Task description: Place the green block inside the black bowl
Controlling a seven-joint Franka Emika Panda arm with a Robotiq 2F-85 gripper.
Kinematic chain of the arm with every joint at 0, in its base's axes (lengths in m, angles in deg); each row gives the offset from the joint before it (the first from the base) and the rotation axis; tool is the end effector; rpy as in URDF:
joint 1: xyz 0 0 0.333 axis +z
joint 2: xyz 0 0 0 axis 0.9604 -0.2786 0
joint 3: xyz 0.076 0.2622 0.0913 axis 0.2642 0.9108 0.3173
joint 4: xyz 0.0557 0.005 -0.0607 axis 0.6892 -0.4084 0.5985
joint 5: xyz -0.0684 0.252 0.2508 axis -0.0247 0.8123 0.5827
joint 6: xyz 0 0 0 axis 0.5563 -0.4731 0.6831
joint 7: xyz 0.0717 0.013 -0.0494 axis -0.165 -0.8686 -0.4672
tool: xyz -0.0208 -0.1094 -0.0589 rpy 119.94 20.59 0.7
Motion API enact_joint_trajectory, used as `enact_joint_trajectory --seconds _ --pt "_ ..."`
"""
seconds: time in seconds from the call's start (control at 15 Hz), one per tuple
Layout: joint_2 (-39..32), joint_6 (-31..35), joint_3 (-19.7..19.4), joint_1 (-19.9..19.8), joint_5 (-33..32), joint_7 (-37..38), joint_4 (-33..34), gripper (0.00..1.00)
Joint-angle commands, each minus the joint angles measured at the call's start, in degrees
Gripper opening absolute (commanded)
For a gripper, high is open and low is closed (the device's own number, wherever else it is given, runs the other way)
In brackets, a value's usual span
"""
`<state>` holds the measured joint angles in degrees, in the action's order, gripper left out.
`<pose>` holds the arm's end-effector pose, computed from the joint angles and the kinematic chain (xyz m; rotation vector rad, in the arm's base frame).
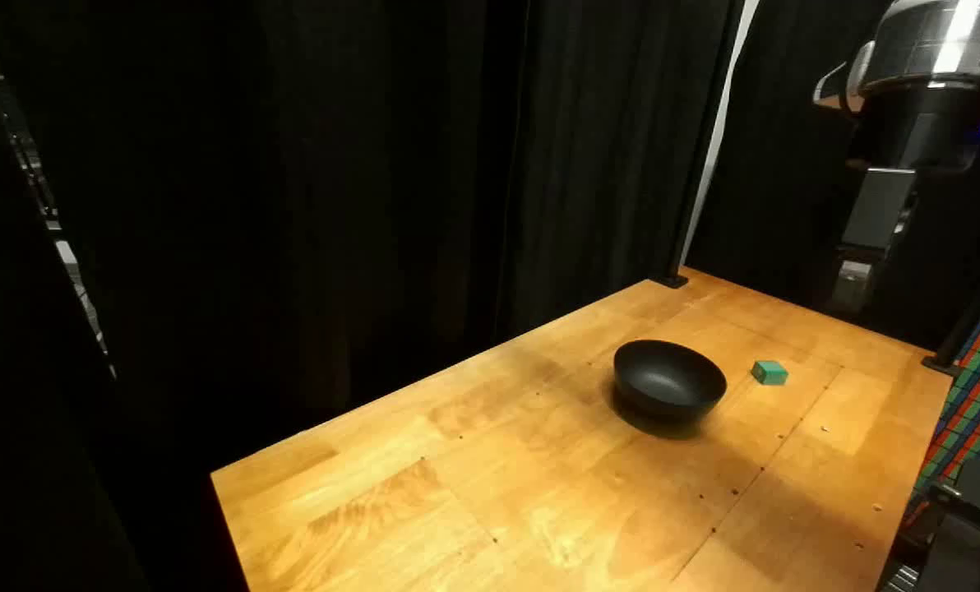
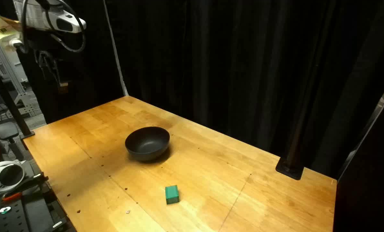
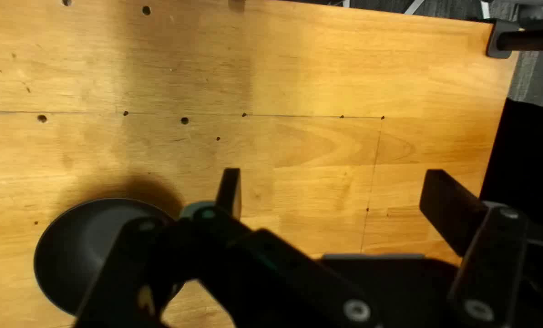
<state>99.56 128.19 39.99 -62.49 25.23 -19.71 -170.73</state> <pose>0.3524 0.0969 0.3952 -2.9034 -0.2213 0.1329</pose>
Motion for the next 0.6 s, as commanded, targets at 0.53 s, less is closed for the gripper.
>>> enact_joint_trajectory --seconds 0.53 --pt "-13.8 29.38 2.35 -11.1 -15.77 6.87 -3.49 1.0"
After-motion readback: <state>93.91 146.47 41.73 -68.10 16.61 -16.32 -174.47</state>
